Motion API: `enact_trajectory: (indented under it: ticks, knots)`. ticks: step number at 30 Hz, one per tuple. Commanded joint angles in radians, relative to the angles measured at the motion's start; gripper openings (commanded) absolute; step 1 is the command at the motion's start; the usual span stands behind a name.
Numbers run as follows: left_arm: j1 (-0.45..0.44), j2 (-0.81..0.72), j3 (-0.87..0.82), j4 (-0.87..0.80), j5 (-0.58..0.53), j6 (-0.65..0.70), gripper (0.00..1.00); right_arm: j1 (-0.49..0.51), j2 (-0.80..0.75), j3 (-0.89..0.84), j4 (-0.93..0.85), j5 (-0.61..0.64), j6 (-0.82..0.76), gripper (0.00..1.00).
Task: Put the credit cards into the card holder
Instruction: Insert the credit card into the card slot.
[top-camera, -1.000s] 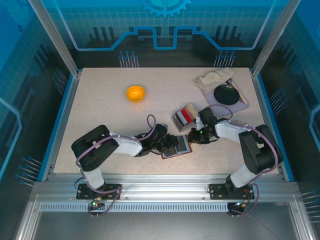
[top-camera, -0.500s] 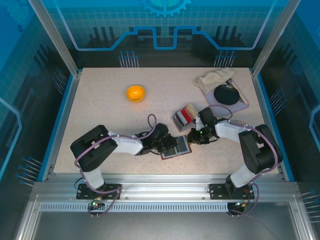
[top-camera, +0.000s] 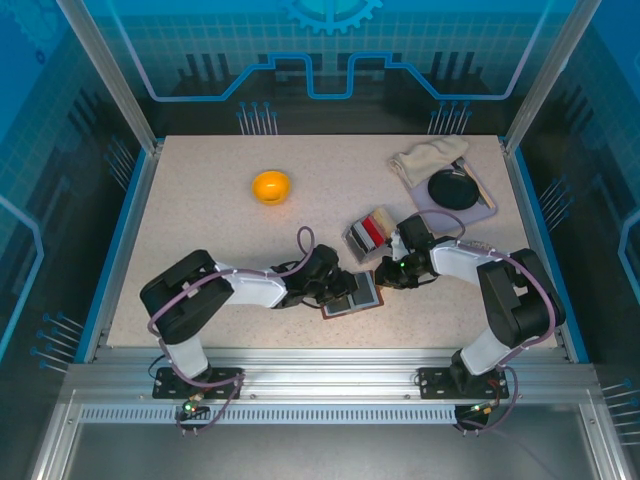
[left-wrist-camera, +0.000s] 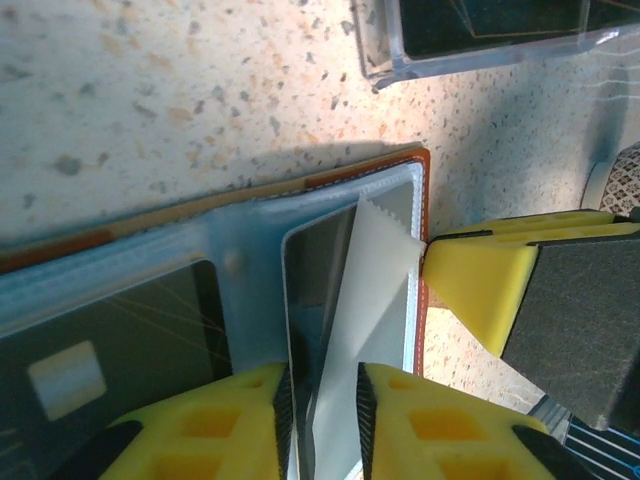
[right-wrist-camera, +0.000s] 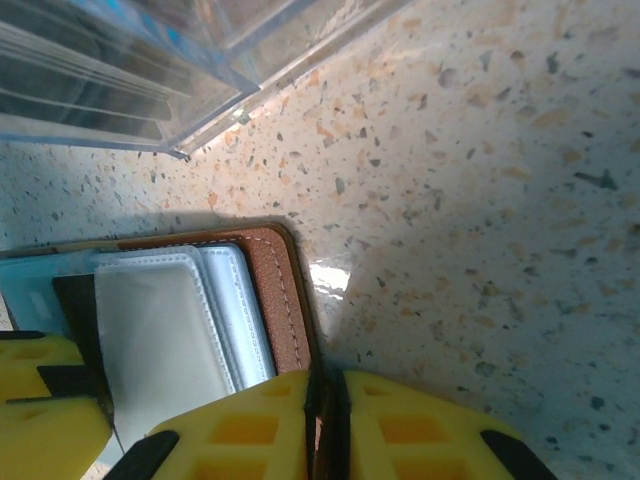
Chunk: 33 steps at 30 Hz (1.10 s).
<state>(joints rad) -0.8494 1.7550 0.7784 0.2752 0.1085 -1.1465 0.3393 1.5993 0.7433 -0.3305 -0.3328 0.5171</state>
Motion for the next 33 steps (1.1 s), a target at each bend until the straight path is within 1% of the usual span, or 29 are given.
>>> enact_trajectory:
  ticks: [1, 3, 5, 9, 11, 13, 15, 17, 19, 20, 22, 23, 25, 27, 30, 33]
  knots:
    - [-0.007, -0.050, -0.022, -0.137, -0.045, 0.054, 0.30, 0.004, -0.001, -0.048, -0.078, 0.001, 0.026, 0.15]
    - [-0.002, -0.061, -0.022, -0.172, -0.053, 0.070, 0.31, 0.007, -0.005, -0.051, -0.077, -0.010, 0.030, 0.15]
    - [0.005, -0.070, -0.028, -0.170, -0.047, 0.082, 0.33, 0.008, -0.007, -0.051, -0.079, -0.021, 0.034, 0.16]
    - [0.016, -0.103, -0.016, -0.158, -0.017, 0.104, 0.35, 0.009, -0.055, -0.030, -0.125, -0.022, 0.036, 0.22]
    - [0.024, -0.130, 0.003, -0.178, -0.008, 0.121, 0.37, 0.005, -0.095, 0.003, -0.184, 0.021, 0.028, 0.31]
    - [0.039, -0.157, 0.021, -0.203, -0.003, 0.131, 0.39, -0.008, -0.131, 0.055, -0.253, 0.070, 0.011, 0.33]
    - [0.064, -0.176, 0.038, -0.218, 0.016, 0.132, 0.39, -0.028, -0.165, 0.108, -0.303, 0.103, -0.008, 0.38]
    - [0.095, -0.192, 0.051, -0.226, 0.034, 0.130, 0.40, -0.056, -0.187, 0.176, -0.338, 0.122, -0.025, 0.40]
    - [0.130, -0.198, 0.074, -0.241, 0.048, 0.135, 0.42, -0.088, -0.195, 0.239, -0.358, 0.149, -0.047, 0.45]
    - [0.152, -0.194, 0.096, -0.253, 0.057, 0.137, 0.43, -0.103, -0.188, 0.276, -0.365, 0.158, -0.063, 0.47]
    - [0.193, -0.168, 0.156, -0.298, 0.076, 0.140, 0.46, -0.129, -0.157, 0.345, -0.366, 0.153, -0.091, 0.56]
    - [0.213, -0.150, 0.185, -0.305, 0.092, 0.145, 0.46, -0.142, -0.128, 0.384, -0.369, 0.144, -0.104, 0.59]
    - [0.242, -0.108, 0.234, -0.312, 0.106, 0.137, 0.47, -0.157, -0.061, 0.466, -0.390, 0.132, -0.125, 0.61]
    - [0.269, -0.046, 0.303, -0.352, 0.116, 0.122, 0.49, -0.163, 0.015, 0.541, -0.404, 0.125, -0.143, 0.67]
    - [0.284, 0.042, 0.396, -0.401, 0.137, 0.116, 0.48, -0.170, 0.117, 0.637, -0.426, 0.120, -0.153, 0.71]
    - [0.285, 0.112, 0.470, -0.440, 0.153, 0.119, 0.48, -0.170, 0.211, 0.709, -0.438, 0.085, -0.162, 0.73]
